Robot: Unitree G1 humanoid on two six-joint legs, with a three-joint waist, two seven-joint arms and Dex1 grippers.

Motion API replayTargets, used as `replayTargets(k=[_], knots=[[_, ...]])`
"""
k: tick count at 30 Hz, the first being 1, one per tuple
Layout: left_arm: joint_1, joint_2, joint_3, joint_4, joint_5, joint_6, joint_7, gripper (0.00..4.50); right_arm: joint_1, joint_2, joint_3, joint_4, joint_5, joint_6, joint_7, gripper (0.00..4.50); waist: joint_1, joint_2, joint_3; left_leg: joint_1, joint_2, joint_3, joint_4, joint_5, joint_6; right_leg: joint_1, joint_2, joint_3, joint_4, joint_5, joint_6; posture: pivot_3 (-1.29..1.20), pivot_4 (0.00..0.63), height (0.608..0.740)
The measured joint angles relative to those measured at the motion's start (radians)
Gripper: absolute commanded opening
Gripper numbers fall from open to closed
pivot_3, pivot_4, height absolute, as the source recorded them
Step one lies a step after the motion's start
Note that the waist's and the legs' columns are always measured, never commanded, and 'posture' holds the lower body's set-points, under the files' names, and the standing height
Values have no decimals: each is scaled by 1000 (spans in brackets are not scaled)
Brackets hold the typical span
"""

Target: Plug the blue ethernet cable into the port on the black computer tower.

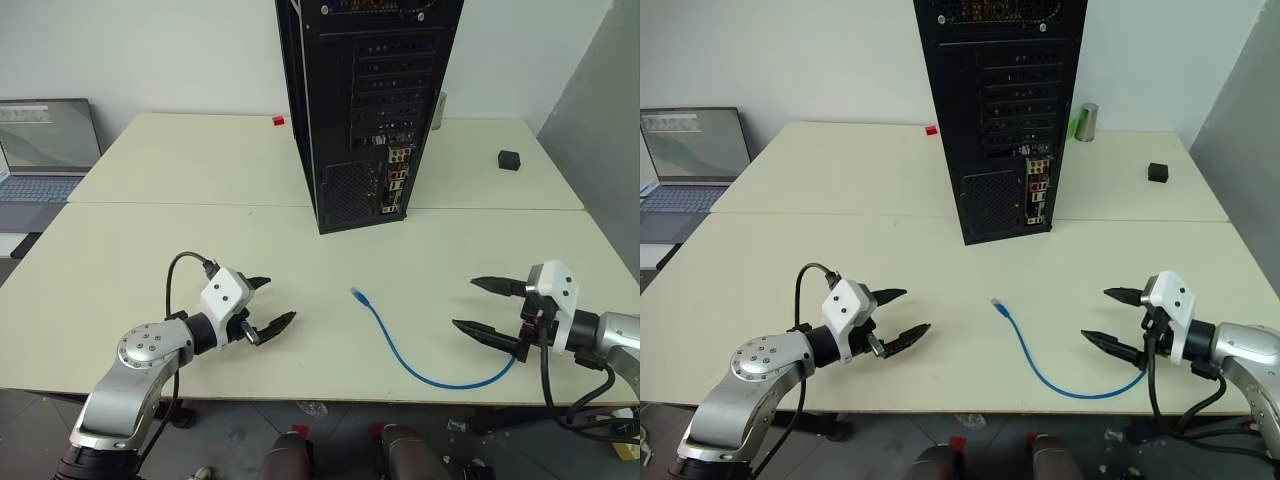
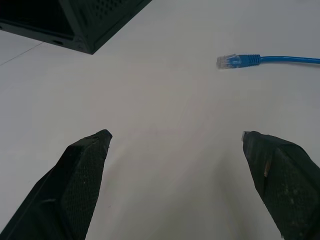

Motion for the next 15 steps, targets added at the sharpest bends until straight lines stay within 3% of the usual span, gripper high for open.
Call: replayTargets(k=[15], knots=[[11,0,-3,-28,5,-25,-9,4491,-2,3,4,-3,-7,4,-3,4500,0,0,0,1,0,-1,0,0,0,1,0,0,0,0,0,0,150,740]])
